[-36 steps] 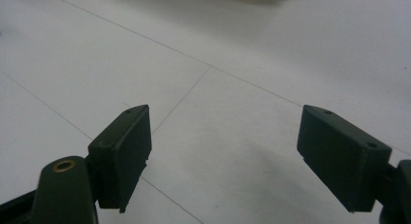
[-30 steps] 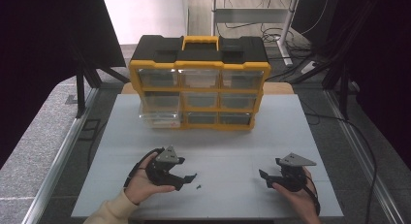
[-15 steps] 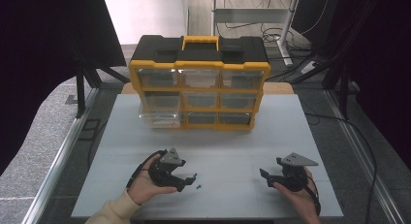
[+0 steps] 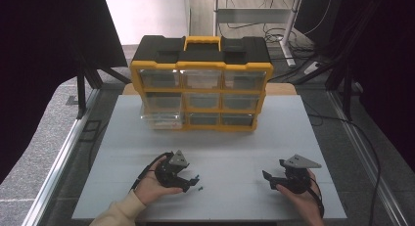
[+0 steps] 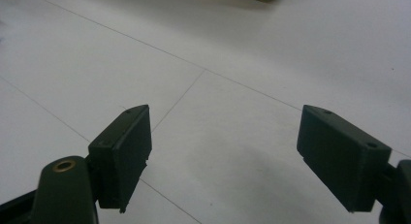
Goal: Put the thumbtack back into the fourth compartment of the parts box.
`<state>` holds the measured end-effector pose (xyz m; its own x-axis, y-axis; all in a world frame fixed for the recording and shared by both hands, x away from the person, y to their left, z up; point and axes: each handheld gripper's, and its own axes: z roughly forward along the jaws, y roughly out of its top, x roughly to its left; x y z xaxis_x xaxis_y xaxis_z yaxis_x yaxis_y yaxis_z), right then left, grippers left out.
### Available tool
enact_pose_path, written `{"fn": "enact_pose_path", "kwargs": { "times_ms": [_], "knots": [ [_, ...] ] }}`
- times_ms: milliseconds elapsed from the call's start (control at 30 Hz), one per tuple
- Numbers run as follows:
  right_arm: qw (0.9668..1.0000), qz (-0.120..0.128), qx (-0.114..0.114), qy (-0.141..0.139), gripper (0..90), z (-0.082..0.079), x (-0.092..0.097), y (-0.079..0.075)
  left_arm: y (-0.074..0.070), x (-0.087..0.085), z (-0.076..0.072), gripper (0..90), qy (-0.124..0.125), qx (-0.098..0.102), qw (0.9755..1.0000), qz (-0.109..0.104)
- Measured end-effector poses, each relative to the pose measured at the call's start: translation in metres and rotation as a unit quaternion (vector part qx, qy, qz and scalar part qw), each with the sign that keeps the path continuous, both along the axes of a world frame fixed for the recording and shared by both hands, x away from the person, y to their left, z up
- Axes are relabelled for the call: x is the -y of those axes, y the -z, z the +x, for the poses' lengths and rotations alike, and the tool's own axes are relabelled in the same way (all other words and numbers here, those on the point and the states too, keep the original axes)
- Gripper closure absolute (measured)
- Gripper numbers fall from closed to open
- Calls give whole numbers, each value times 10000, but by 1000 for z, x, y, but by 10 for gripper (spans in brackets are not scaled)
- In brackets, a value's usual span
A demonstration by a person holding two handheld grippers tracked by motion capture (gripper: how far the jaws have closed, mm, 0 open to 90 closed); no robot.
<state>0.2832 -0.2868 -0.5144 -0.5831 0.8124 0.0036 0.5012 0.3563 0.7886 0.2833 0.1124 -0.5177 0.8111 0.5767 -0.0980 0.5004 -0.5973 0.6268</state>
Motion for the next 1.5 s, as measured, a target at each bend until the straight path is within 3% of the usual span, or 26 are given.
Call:
{"fn": "enact_pose_path", "kwargs": {
  "times_ms": [333, 467, 633, 800, 900, 1100, 1333, 1500],
  "knots": [
    [10000, -1, 14, 8, 202, 0, -1, -1, 7, 14, 6, 346, -19, 48, 9999, 87],
    [10000, -4, 44, 25, 202, -1, 0, -1, 10, 19, 5, 356, 75, 81, 9995, 292],
    [10000, -16, 34, 32, 203, -1, 0, -1, 13, 20, 5, 371, 81, 75, 9993, 350],
    [10000, -2, 18, 26, 202, 0, 0, -1, 11, 20, 3, 479, 98, 82, 9992, 381],
    [10000, -9, 21, 38, 202, 1, 0, -1, 9, 23, 0, 636, 262, 49, 9986, 447],
    [10000, -17, 44, 49, 202, -1, 0, -2, 8, 25, 5, 815, 291, -107, 9986, 432],
    [10000, -21, 49, 47, 203, -1, 0, -2, 7, 26, 3, 829, 275, -86, 9985, 466],
    [10000, -30, 44, 61, 203, -1, 1, -2, 7, 24, 6, 830, 283, -186, 9989, 318]
  ]
}}
